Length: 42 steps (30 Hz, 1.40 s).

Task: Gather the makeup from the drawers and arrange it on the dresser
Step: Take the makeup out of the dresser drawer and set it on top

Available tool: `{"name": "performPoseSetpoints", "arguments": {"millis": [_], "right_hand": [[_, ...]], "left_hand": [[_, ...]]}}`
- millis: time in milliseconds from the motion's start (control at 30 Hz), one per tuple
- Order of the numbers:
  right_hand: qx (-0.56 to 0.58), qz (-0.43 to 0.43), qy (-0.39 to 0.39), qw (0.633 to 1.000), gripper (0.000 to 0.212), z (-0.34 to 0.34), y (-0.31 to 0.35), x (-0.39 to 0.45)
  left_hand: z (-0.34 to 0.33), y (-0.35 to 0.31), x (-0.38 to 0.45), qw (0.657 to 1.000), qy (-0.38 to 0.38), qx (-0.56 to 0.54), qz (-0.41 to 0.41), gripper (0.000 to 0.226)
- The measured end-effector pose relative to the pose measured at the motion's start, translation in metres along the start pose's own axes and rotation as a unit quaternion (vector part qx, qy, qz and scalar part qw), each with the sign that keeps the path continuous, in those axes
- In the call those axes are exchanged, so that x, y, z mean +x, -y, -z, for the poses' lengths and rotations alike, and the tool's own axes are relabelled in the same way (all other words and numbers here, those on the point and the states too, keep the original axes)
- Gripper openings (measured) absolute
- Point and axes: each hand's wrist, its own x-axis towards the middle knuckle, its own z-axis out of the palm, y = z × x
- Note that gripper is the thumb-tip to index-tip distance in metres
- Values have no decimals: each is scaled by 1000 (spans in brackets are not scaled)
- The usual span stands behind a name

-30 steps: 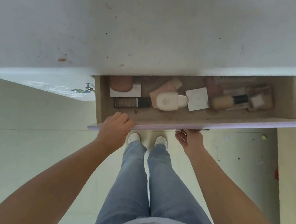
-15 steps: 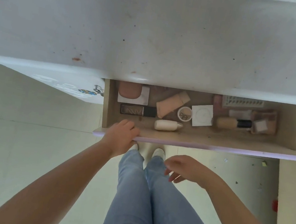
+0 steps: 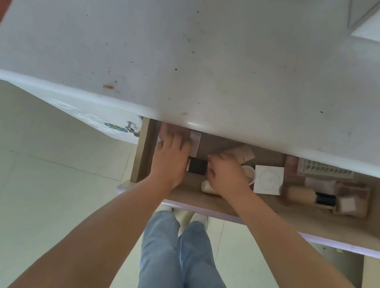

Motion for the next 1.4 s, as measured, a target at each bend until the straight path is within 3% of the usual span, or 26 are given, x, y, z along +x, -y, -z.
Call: {"name": "performPoseSetpoints", "arguments": {"millis": [133,400,567,633,700,800,933,1100,1200,1400], "right_hand": [[0,57,-33,998,44,-5,22,39],[-16,39,-63,997,58,-29,19,63],[-47,55,-119,990,56,-37,23,61],[-75,63,-128,987,67,-39,21,61],[-126,80,-126,981,78,-41,20,62],[-202,101,-99,969,77,-48,17,60],[-234,136,-122,955,67,-51,16,49],[-194,188,-178,946,68,-43,23,11],[-204,217,-216,930,50,-29,34,-10],[-198,246,-350,882,50,30,79,-6]], "left_hand": [[-1,15,20,1000,15,14,24,70],[-6,35,36,999,39,-25,-20,84],[-19,49,24,988,-103,11,-115,85],[-23,51,11,981,-135,-5,-142,68],[-25,54,-2,973,-159,-19,-164,65],[-21,60,-17,975,-164,-23,-150,84],[-6,64,-33,979,-150,-61,-126,87],[17,80,-64,982,-152,-87,-72,87],[39,99,-77,979,-173,-96,-50,84],[89,147,-68,959,-238,-152,18,72]]}}
